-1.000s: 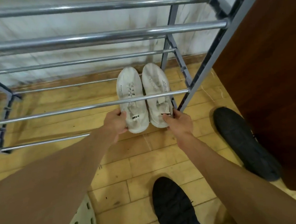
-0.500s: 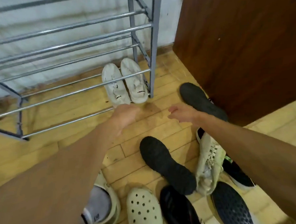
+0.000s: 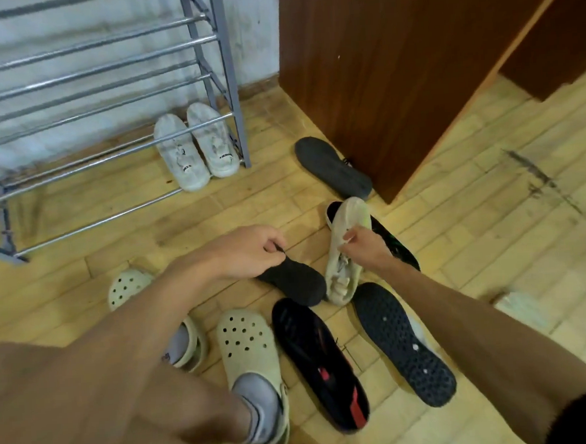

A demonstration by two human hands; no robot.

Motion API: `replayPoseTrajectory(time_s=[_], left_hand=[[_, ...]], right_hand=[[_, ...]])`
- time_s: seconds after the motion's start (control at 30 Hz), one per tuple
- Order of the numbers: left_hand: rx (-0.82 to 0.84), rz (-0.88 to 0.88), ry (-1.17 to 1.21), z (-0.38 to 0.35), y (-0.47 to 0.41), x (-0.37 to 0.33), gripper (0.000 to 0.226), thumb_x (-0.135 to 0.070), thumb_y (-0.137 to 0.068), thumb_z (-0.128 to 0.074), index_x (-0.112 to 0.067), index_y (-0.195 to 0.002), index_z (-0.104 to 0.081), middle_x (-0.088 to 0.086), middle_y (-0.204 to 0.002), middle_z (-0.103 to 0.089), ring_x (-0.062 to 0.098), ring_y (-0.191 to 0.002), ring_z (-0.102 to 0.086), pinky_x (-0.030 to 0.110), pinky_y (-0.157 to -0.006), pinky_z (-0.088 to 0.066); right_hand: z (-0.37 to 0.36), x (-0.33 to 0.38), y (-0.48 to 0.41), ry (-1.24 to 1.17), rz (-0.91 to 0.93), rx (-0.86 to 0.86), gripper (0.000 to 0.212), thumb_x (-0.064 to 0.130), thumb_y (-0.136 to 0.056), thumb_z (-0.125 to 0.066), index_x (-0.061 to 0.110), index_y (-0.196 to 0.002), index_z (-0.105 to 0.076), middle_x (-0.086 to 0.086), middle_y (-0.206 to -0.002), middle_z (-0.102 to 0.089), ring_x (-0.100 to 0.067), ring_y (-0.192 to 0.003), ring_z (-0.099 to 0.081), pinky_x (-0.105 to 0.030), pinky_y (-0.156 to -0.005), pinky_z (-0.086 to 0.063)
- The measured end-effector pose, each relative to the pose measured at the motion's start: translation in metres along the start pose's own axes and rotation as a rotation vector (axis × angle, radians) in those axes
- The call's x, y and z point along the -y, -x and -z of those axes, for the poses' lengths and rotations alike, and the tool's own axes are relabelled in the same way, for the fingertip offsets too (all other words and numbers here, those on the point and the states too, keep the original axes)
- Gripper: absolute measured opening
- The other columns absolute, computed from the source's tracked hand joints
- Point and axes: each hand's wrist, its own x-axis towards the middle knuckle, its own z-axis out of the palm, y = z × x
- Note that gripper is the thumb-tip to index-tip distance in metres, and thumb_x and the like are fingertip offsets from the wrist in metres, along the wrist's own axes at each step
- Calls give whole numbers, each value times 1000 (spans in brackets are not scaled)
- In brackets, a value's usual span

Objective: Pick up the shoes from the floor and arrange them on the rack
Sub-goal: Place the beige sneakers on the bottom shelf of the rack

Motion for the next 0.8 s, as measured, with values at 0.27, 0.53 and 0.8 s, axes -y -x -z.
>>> replayPoseTrajectory(time_s=[0.27, 0.53, 0.8], left_hand=[[52, 33, -30, -15, -5, -5, 32, -27, -93, -51, -24, -124, -58, -1, -121, -61, 13, -107, -56, 21, -83, -39], [70, -23, 2, -23, -11, -23, 30, -29, -93, -50, -27, -122, -59, -9, -110, -61, 8, -100, -56, 23, -81, -43], [-84, -85, 254, -18, -2, -41, 43, -33, -90, -56, -31, -132, -48, -12, -99, -70, 6, -105, -60, 35, -102, -40]], right_hand=[[-67, -59, 1, -331, -320, 76, 55, 27, -79, -67, 2, -124, -51, -13, -118, -61, -26, -101, -62, -40, -87, -56], [-66, -55, -14, -422, -414, 11, 77, 9, -69, -77, -2, -133, -36, -20, -124, -53, -29, -98, -64, -27, -43, -50], [-27, -50, -6, -122, -240, 117, 56, 26, -66, -81, 6, -108, -50, -8, -93, -59, -14, -68, -58, -26, -48, -52]])
